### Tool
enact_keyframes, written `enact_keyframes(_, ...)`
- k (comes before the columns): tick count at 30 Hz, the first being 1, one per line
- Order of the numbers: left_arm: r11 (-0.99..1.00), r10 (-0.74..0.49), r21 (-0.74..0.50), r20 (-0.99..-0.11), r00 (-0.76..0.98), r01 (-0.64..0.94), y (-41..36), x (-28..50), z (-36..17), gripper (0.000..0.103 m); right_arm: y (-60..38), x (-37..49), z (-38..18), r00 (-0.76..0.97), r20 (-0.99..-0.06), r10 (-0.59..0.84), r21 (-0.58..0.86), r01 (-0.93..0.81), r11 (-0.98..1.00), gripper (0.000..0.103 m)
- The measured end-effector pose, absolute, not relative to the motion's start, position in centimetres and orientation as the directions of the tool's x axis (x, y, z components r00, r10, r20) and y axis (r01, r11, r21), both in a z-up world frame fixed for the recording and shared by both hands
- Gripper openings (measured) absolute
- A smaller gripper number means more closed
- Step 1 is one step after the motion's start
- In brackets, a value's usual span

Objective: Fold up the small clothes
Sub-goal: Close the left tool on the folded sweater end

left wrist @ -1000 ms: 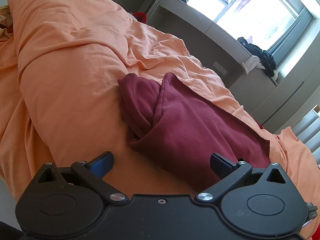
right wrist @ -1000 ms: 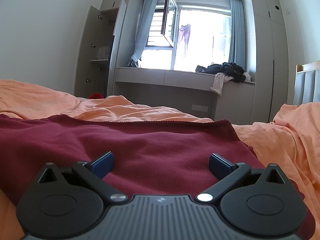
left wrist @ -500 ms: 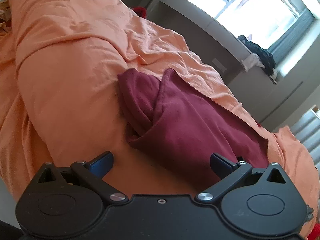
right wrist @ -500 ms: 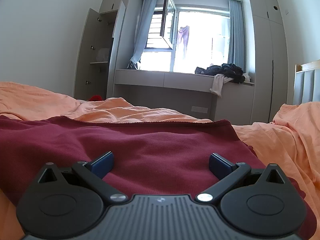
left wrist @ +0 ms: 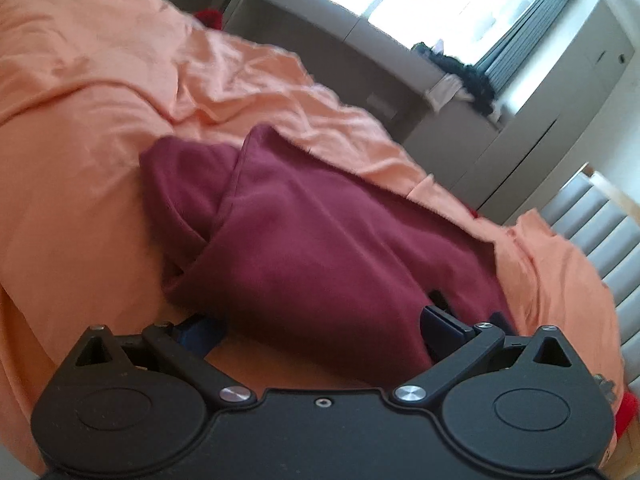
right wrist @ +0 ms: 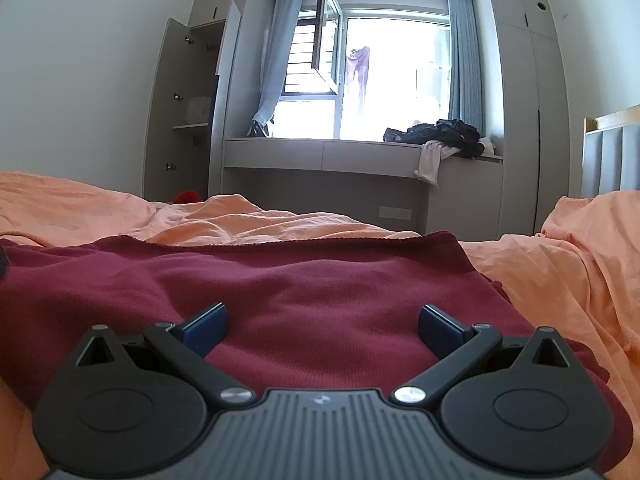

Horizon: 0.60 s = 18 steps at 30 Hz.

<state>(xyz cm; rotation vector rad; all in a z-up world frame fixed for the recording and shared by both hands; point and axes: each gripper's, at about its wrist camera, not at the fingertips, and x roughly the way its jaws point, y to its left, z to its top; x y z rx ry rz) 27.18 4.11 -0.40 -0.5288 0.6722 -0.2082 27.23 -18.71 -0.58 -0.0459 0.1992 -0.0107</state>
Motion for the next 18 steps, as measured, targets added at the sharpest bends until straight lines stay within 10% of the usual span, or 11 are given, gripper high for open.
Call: enact_keyframes(18,0.767,-0.326,-0.634,-0.511,0.795,-0.094,5.2,29.3,-2.1,0.102,-18.9,26.6,-0.5,0.976,-0.216,-0.005,0.001,0.005,1.0,0.103)
